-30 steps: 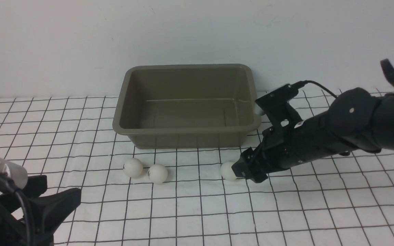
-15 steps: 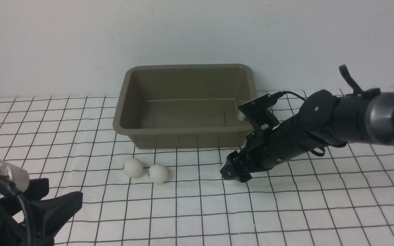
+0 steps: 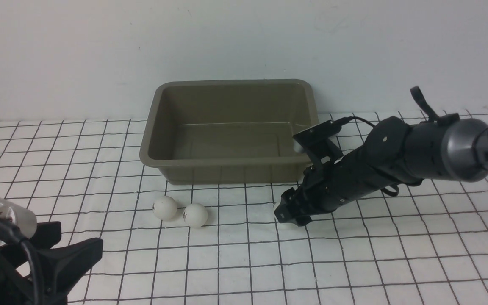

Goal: Put the table tennis balls into the box on the white checkered tablecloth.
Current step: 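Reach for and grasp a ping pong ball on the table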

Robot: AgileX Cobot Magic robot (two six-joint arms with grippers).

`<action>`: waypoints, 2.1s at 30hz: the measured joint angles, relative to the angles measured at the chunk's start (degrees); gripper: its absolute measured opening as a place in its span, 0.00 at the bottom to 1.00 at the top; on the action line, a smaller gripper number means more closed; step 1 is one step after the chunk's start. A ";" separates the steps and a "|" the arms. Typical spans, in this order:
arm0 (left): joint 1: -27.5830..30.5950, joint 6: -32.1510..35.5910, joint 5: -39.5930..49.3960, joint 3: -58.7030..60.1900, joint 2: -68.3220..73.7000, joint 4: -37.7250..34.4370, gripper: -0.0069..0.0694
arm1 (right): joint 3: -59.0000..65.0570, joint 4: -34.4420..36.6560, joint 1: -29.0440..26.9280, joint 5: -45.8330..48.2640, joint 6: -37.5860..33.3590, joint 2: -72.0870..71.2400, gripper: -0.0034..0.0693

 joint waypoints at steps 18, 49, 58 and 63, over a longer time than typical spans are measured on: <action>0.00 0.00 0.11 0.00 0.00 0.00 0.68 | -0.17 7.79 0.00 0.22 -8.26 1.16 0.49; 0.00 -0.21 1.52 0.00 0.00 0.00 0.66 | -0.17 10.18 0.00 1.57 -9.90 1.53 0.50; 0.00 -0.21 1.52 0.00 0.00 0.00 0.66 | -0.02 2.94 0.00 4.54 -8.71 -4.05 0.50; 0.00 -0.21 1.52 0.00 0.00 0.00 0.66 | -0.31 -5.88 0.06 9.29 -3.81 -14.48 0.50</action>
